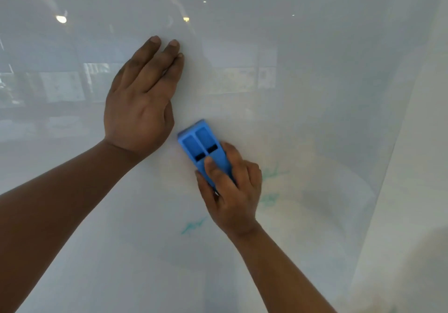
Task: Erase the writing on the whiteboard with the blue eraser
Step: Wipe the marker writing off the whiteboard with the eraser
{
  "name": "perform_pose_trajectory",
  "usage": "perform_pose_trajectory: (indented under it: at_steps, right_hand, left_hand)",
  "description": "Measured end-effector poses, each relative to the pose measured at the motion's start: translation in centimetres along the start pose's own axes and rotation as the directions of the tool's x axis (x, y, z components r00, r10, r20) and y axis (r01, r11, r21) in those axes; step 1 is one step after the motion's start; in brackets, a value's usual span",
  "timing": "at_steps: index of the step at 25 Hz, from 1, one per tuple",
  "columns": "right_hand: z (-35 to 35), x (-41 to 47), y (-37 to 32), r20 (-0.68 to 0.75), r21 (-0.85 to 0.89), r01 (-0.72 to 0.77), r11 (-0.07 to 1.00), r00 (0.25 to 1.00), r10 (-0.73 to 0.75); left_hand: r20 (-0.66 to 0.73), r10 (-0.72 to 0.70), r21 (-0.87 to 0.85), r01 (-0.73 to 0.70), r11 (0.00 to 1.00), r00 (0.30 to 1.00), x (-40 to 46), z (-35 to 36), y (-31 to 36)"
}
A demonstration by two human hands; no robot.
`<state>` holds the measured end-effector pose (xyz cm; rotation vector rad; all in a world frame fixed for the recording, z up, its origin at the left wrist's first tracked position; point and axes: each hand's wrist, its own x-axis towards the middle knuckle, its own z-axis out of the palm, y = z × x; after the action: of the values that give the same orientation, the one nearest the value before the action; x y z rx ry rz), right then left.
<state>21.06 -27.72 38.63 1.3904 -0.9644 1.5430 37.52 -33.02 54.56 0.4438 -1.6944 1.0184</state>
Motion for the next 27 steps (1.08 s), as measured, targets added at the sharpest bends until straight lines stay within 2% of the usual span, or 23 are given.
perform_pose_trajectory:
  at_steps: [2,3,5,6,7,9,11,12,14,16,18,19,20,22,25,27]
  right_hand:
    - [-1.1,-0.4,1.7,0.002,-0.018,0.002,1.0,1.0,-0.002]
    - [-1.7,0.2,3.1,-0.065,-0.034,-0.082,0.996,0.995,0.08]
    - [-1.9,3.0,4.9,-0.274,0.006,-0.331,0.944,0.907,0.32]
    - [-1.3,4.3,4.7,-0.347,0.046,-0.418,0.908,0.845,0.406]
    - [-0.2,5.2,3.5,-0.374,0.064,-0.443,0.894,0.82,0.433]
    - [2.2,4.3,-0.7,-0.301,0.069,-0.336,0.939,0.891,0.341]
    - [2.6,1.3,-4.2,-0.139,0.02,-0.122,0.992,0.983,0.124]
    - [2.0,0.1,-4.1,-0.06,0.0,-0.041,0.999,0.997,0.041]
    - [0.0,-0.4,-1.4,-0.028,-0.049,-0.035,0.998,0.999,0.034]
    - [-1.0,0.8,1.3,-0.154,-0.066,-0.216,0.974,0.967,0.204]
    - [0.1,2.5,1.9,-0.311,0.021,-0.444,0.896,0.848,0.428]
    - [1.0,3.1,1.0,-0.364,0.061,-0.501,0.863,0.794,0.487]
    - [2.0,3.2,-0.4,-0.384,0.078,-0.498,0.864,0.784,0.487]
    - [3.8,1.6,-3.9,-0.327,0.088,-0.418,0.904,0.846,0.422]
    - [3.4,-3.8,-6.8,-0.11,0.018,-0.22,0.975,0.969,0.22]
    - [1.5,-6.1,-5.2,0.003,-0.002,-0.159,0.987,0.987,0.159]
  left_hand:
    - [0.022,0.05,0.004,-0.05,0.999,0.999,-1.6,-0.6,-0.3]
    - [0.041,0.066,0.007,-0.066,0.998,0.997,-2.6,-0.9,-0.1]
    - [0.051,0.071,0.011,-0.072,0.997,0.996,-3.9,-1.3,0.2]
    - [0.046,0.063,0.002,-0.063,0.998,0.997,-4.1,-1.3,0.2]
    - [0.044,0.054,-0.011,-0.054,0.998,0.998,-4.2,-1.3,0.0]
    - [0.042,0.038,-0.034,-0.036,0.999,0.998,-4.2,-1.4,-0.1]
    - [0.041,0.038,-0.057,-0.036,0.998,0.998,-4.3,-1.4,-0.4]
    - [0.04,0.043,-0.064,-0.041,0.997,0.998,-4.4,-1.4,-0.6]
    - [0.022,0.054,-0.072,-0.052,0.996,0.998,-4.6,-1.4,-0.7]
    - [-0.003,0.054,-0.074,-0.054,0.996,0.999,-4.7,-1.3,-0.5]
    - [-0.019,0.05,-0.071,-0.051,0.996,0.999,-4.7,-1.3,-0.4]
    - [-0.023,0.048,-0.073,-0.05,0.996,0.999,-4.8,-1.3,-0.4]
    - [-0.024,0.045,-0.073,-0.047,0.996,0.999,-5.0,-1.4,-0.3]
    - [-0.018,0.048,-0.075,-0.049,0.996,0.999,-5.5,-1.5,-0.3]
    - [0.009,0.083,-0.087,-0.082,0.993,0.997,-6.7,-1.9,-0.7]
    - [0.009,0.103,-0.09,-0.101,0.991,0.995,-7.4,-2.1,-0.7]
